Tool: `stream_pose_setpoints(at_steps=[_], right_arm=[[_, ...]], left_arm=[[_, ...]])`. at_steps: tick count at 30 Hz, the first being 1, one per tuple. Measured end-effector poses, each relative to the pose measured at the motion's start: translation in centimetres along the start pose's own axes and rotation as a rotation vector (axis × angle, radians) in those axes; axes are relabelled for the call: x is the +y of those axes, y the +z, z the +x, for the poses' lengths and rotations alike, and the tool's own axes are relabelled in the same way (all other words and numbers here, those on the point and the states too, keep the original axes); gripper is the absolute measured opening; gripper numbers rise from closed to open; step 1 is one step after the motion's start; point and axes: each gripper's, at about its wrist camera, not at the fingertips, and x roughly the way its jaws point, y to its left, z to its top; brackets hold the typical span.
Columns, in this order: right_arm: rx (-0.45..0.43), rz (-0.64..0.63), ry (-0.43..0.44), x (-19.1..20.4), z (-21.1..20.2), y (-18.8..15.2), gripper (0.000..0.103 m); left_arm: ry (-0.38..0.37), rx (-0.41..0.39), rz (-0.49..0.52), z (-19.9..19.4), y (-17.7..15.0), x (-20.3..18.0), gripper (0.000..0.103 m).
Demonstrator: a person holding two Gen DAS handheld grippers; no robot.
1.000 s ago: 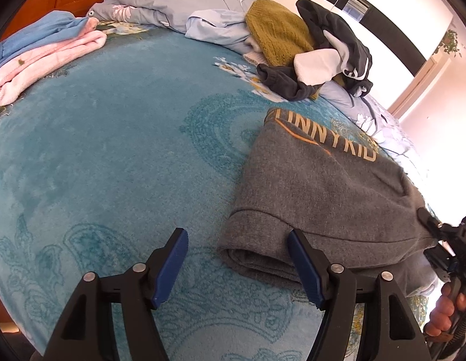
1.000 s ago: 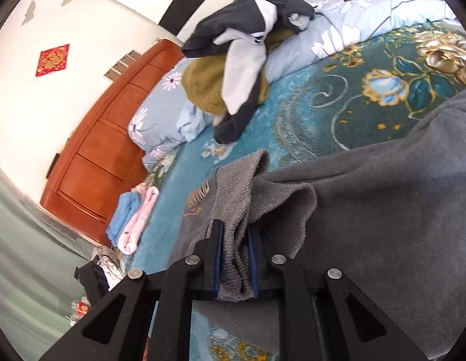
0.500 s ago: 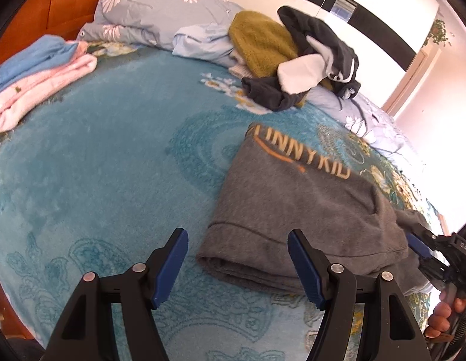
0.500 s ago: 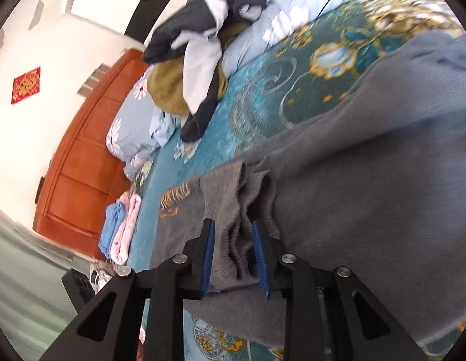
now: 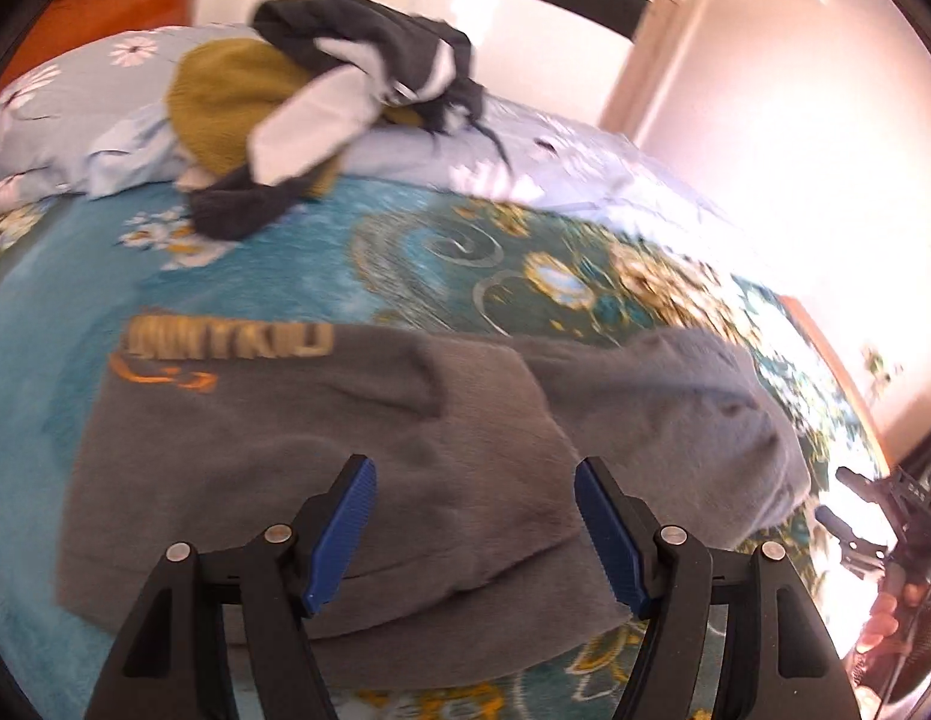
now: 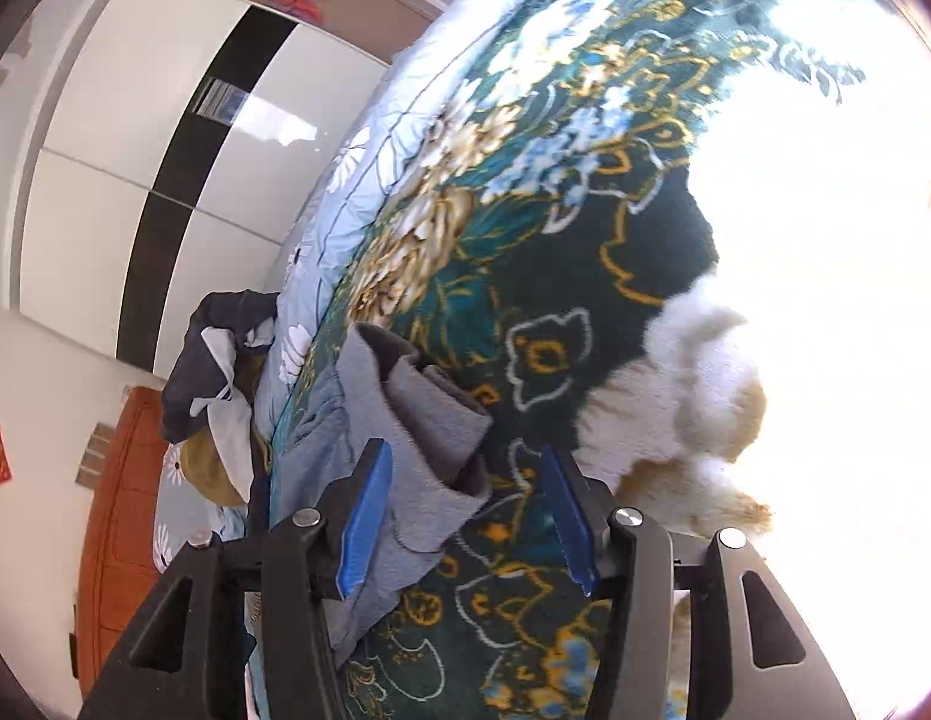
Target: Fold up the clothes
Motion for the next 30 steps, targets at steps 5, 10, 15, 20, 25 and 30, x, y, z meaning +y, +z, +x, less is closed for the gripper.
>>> stream_pose_setpoints(at_steps=[5,10,15,20,25,30], right_arm=[[0.079,0.025,0.058,0.1,3.3,-0.5,0.054],[0.074,-0.015,0.066,1.8,5.8,0.2,0.058],[0.054,-0.030,0.071,2.5,7.3,1.0,0.058],[0.030,-0.033,0.081,3.1,6.7,0.9,0.031],[-0.002,-0.089,0.105,6.0,5.1,0.8,0.020],[-0.013,-0.204,0.158,11.1,3.8,0.1,0.018]], left_arm=[[-0.001,0.111,0.067,3.0,-0.9,-1.6,0.075],[-0.064,0.097,-0.006,1.7,-1.0,-0.5,0.075],[-0.087,0.051,-0.108,-0.7,-1.4,2.1,0.075],[-0.076,-0.002,-0.227,-3.5,-2.2,5.9,0.075],[-0.068,-0.064,-0.332,-6.3,-2.8,9.6,0.076],[-0.067,-0.119,-0.393,-8.8,-3.5,11.9,0.076]])
